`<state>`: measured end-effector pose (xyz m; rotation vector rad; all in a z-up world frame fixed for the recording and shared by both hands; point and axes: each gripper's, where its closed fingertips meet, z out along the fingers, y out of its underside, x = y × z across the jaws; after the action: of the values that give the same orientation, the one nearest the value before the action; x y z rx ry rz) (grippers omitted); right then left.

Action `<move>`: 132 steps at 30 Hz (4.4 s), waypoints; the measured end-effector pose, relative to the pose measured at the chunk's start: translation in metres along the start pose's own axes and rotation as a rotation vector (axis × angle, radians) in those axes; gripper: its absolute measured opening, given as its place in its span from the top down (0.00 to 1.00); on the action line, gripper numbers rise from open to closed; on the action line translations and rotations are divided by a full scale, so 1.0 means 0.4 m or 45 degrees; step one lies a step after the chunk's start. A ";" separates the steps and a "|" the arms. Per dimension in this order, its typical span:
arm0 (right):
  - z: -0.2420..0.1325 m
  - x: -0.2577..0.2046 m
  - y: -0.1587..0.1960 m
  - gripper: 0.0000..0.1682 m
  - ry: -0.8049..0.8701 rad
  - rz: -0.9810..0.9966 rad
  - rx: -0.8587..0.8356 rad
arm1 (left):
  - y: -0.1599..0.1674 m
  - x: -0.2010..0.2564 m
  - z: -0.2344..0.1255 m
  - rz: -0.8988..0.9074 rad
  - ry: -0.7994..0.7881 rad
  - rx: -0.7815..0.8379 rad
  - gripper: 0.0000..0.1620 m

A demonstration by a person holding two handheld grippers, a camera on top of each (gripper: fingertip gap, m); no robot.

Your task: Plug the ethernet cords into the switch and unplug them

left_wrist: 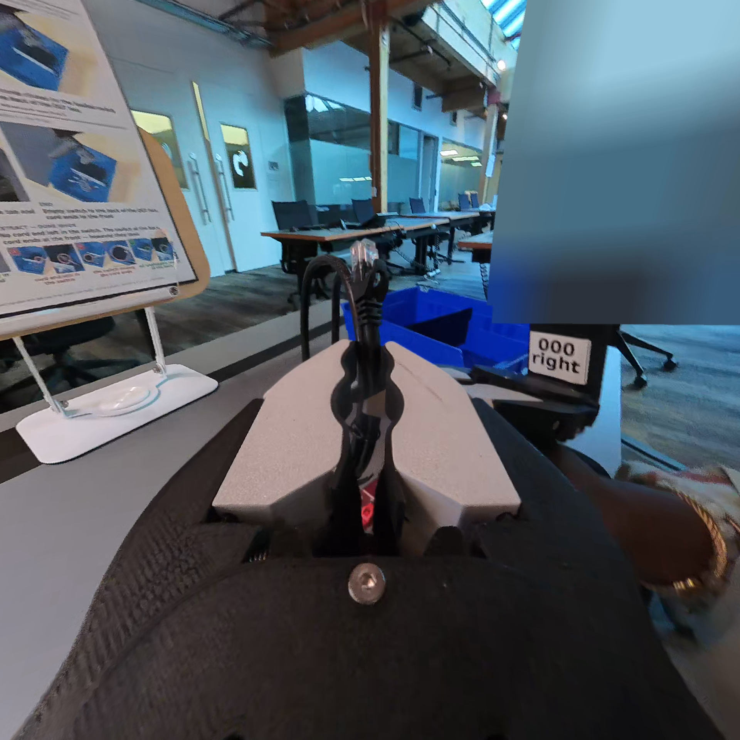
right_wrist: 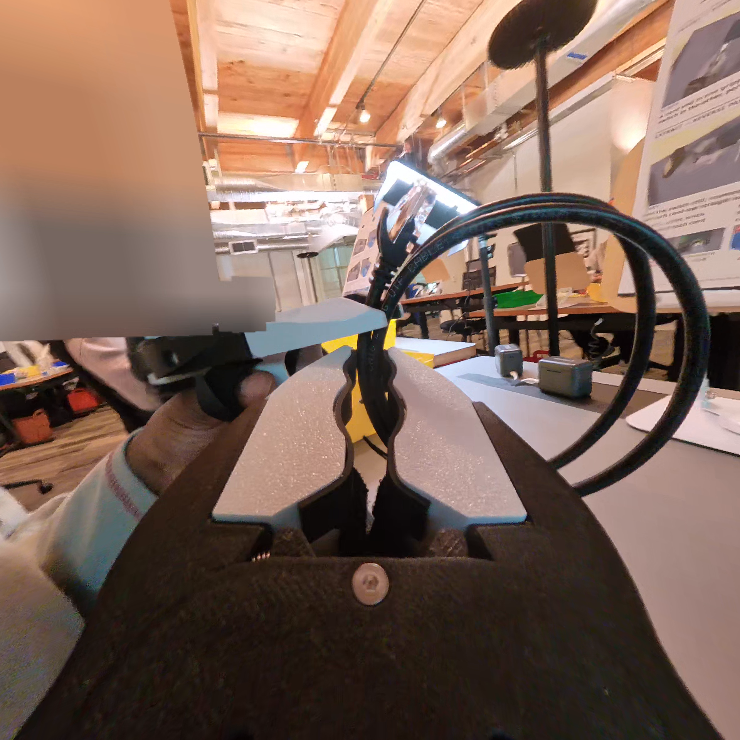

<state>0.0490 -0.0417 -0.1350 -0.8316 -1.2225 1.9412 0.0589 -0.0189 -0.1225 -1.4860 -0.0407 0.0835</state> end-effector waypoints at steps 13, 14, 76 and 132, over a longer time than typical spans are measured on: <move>-0.095 -0.051 0.002 0.75 -0.300 -1.042 -0.446 | 0.124 0.032 -0.142 0.245 0.485 -0.751 0.93; -0.091 -0.058 0.008 0.75 -0.325 -1.110 -0.459 | 0.126 0.042 -0.144 0.248 0.514 -0.763 0.93; -0.099 -0.092 0.204 0.97 -0.525 -0.250 -0.589 | 0.025 0.056 -0.152 -0.542 0.663 0.170 0.94; -0.335 0.221 0.338 0.45 -0.186 -0.305 -1.520 | 0.096 0.030 -0.197 0.099 0.498 -0.383 0.94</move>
<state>0.0782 0.0517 -0.3206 -1.0041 -2.4738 0.9488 0.0760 -0.0931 -0.1677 -1.7815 0.3339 -0.1580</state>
